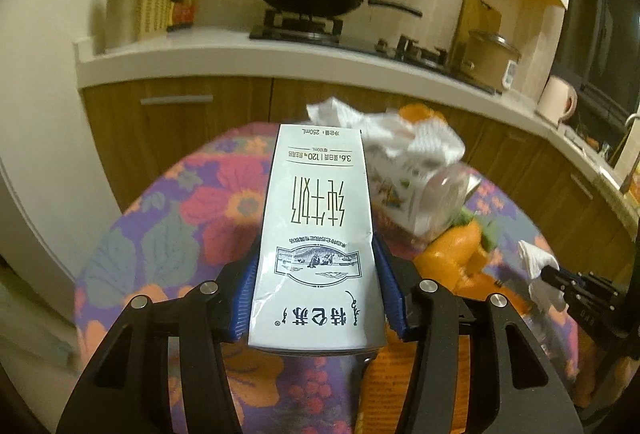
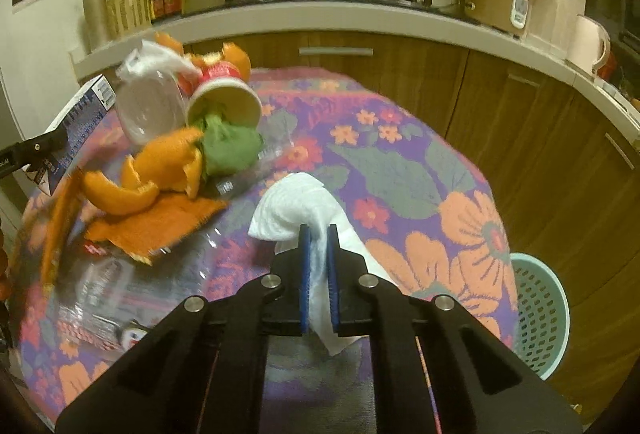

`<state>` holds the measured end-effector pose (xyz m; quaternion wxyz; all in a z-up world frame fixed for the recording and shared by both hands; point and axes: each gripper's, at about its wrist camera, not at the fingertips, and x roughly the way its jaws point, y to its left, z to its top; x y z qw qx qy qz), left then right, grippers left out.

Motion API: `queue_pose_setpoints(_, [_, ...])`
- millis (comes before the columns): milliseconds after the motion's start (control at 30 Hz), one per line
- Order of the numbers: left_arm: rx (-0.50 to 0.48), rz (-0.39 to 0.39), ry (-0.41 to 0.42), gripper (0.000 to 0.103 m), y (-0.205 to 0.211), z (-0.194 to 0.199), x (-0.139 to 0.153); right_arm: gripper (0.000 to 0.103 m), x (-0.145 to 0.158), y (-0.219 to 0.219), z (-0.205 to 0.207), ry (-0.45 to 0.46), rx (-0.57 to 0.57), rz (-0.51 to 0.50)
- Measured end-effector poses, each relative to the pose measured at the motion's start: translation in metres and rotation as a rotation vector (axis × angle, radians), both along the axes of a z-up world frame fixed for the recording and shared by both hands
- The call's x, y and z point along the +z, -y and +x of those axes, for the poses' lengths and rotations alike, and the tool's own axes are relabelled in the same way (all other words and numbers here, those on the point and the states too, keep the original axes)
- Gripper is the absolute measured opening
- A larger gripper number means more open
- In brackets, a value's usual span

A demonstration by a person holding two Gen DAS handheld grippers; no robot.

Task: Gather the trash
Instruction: 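Carry carton and tissue to the blue basket and open both tools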

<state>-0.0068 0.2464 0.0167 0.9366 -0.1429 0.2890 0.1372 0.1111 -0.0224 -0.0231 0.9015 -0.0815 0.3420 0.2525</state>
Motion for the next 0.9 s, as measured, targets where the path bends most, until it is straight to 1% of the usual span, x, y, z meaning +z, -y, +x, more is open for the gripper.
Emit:
queue_pose_setpoints(167, [-0.020, 0.006, 0.069, 0.050, 0.016, -0.002, 0.022, 0.005, 0.016, 0.005, -0.004, 0.036, -0.014, 0.037])
queue_pose_setpoints(300, [-0.071, 0.005, 0.128, 0.050, 0.044, 0.004, 0.040, 0.005, 0.029, 0.024, -0.008, 0.067, -0.043, 0.057])
queue_pose_setpoints(367, [-0.096, 0.007, 0.142, 0.050, 0.059, 0.011, 0.046, 0.005, 0.035, 0.040, -0.010, 0.085, -0.068, 0.060])
queue_pose_setpoints(467, [-0.155, 0.000, 0.161, 0.050, 0.094, 0.027, 0.056, 0.005, 0.039, 0.071, -0.010, 0.107, -0.118, 0.064])
queue_pose_setpoints(533, [-0.200, -0.028, 0.177, 0.050, 0.123, 0.039, 0.064, 0.005, 0.040, 0.095, -0.007, 0.114, -0.162, 0.067])
queue_pose_setpoints(600, [-0.241, -0.020, 0.190, 0.050, 0.156, 0.052, 0.071, 0.005, 0.040, 0.118, -0.003, 0.120, -0.200, 0.063])
queue_pose_setpoints(633, [-0.263, -0.022, 0.193, 0.050, 0.174, 0.059, 0.073, 0.005, 0.038, 0.137, 0.000, 0.125, -0.234, 0.051])
queue_pose_setpoints(700, [-0.299, -0.035, 0.193, 0.050, 0.207, 0.073, 0.073, 0.005, 0.034, 0.161, 0.006, 0.125, -0.276, 0.039])
queue_pose_setpoints(767, [-0.332, -0.048, 0.189, 0.050, 0.243, 0.090, 0.070, 0.005, 0.026, 0.196, 0.014, 0.115, -0.329, 0.031])
queue_pose_setpoints(833, [-0.344, -0.054, 0.179, 0.050, 0.277, 0.104, 0.063, 0.005, 0.012, 0.231, 0.024, 0.097, -0.383, 0.009])
queue_pose_setpoints(900, [-0.359, -0.075, 0.152, 0.050, 0.310, 0.120, 0.048, 0.005, -0.002, 0.253, 0.032, 0.074, -0.413, 0.000])
